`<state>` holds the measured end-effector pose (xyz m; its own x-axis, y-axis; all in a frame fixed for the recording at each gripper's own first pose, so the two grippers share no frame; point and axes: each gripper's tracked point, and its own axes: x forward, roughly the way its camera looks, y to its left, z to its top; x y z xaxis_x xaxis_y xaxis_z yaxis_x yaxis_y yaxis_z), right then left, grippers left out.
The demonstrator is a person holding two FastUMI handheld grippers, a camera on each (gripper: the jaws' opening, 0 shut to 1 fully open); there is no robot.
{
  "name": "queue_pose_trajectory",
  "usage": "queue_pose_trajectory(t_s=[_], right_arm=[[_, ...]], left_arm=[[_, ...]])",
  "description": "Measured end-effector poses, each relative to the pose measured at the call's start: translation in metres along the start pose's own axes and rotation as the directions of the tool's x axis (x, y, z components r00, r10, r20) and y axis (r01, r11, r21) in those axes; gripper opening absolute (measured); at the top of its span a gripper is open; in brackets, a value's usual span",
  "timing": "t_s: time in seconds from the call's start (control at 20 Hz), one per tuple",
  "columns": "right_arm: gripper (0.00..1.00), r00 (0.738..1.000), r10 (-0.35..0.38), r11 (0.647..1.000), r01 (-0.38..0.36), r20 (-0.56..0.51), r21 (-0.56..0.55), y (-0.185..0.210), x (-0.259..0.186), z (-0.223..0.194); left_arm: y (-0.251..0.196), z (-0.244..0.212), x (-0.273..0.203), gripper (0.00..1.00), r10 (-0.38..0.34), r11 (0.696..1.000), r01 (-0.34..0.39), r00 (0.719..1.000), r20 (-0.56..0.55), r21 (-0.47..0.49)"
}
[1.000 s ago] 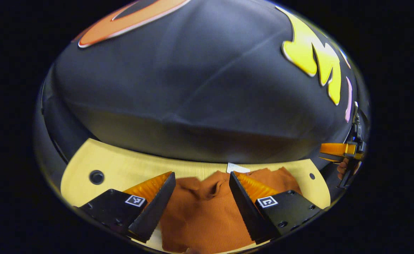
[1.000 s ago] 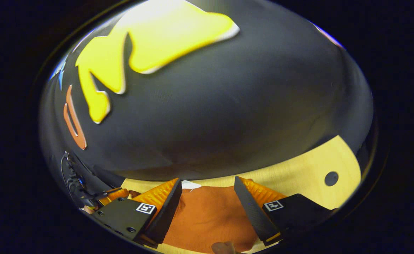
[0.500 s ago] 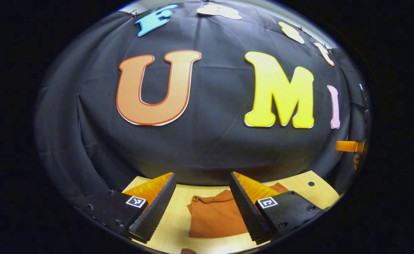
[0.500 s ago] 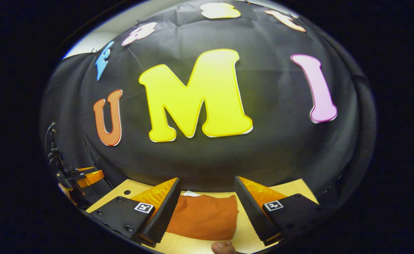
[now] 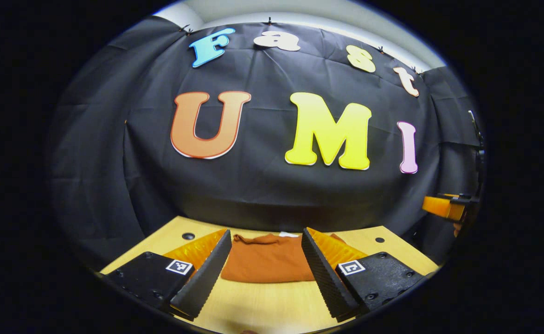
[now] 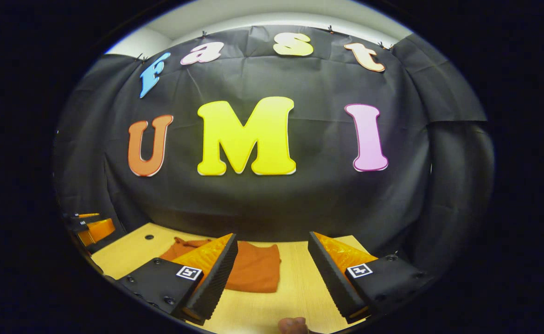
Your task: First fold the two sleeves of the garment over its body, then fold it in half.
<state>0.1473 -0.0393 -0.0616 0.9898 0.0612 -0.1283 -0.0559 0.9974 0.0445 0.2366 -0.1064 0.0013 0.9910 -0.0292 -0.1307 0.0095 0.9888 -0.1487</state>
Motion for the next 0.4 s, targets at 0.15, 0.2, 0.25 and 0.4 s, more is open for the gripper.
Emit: queue_pose_trajectory(t_s=[0.15, 0.2, 0.25, 0.4], right_arm=[[0.97, 0.999, 0.002, 1.0, -0.002, -0.034, 0.0, 0.012, -0.023, -0.025], [0.97, 0.999, 0.023, 1.0, -0.023, -0.045, -0.003, 0.021, -0.026, -0.028], [0.97, 0.999, 0.032, 0.999, -0.033, -0.035, -0.022, 0.026, -0.029, -0.028], [0.96, 0.998, 0.056, 0.996, -0.054, 0.015, -0.064, 0.042, -0.033, -0.014]], left_arm=[[-0.01, 0.0, -0.015, 1.0, -0.004, 1.0, 0.004, 1.0, 0.019, -0.007], [-0.015, -0.005, -0.019, 0.98, -0.021, 1.0, 0.021, 1.0, 0.001, 0.005], [-0.022, -0.005, -0.02, 0.98, -0.042, 0.999, 0.042, 0.999, -0.007, 0.026], [-0.023, 0.006, -0.024, 0.98, -0.06, 0.998, 0.06, 0.998, 0.014, -0.014]])
